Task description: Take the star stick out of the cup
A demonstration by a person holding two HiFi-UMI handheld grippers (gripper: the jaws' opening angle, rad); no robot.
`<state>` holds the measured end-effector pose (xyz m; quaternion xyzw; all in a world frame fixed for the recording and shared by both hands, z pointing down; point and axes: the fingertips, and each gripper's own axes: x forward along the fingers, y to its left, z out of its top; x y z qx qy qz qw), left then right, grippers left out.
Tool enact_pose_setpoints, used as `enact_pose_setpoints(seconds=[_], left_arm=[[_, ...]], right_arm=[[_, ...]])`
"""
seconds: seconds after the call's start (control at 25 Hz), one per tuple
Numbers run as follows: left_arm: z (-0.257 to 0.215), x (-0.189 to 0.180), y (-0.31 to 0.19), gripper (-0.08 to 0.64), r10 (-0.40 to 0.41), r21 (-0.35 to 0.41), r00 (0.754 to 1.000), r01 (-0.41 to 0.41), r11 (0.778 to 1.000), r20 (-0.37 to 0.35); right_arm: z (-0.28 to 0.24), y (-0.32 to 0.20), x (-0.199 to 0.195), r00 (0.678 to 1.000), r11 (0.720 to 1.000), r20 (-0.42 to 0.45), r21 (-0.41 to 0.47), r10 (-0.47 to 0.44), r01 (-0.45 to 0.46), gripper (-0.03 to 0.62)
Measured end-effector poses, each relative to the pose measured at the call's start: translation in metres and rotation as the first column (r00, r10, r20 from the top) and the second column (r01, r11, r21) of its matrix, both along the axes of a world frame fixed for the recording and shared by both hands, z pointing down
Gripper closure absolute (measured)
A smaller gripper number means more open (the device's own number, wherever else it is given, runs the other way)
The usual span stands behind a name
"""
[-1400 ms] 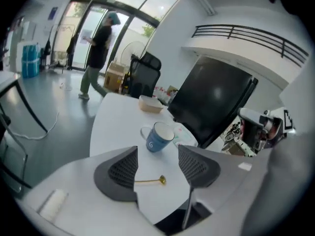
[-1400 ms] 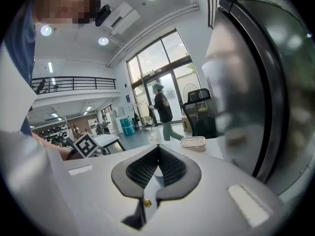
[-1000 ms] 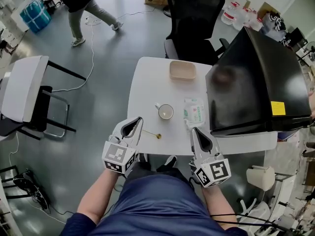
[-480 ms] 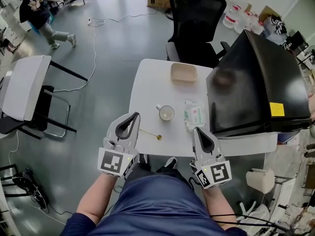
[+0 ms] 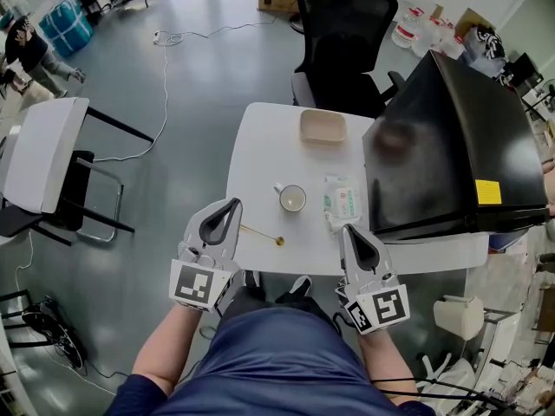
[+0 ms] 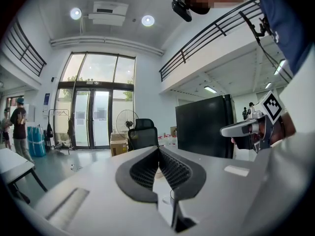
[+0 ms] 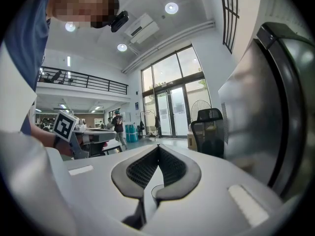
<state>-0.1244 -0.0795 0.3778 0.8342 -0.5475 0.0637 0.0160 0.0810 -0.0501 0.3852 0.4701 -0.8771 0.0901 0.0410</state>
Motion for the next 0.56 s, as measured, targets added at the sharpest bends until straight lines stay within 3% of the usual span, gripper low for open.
enact_pose_setpoints(seconds=[0.56], left_arm=[[0.015,0.001,0.003,0.555,0.042,-0.037,0.996,-0.040,0.999,0.077]], right_arm=[[0.002,0.000,-0.001,1.000,1.000,-0.017,-0.003,-0.002,0.002,0.586]])
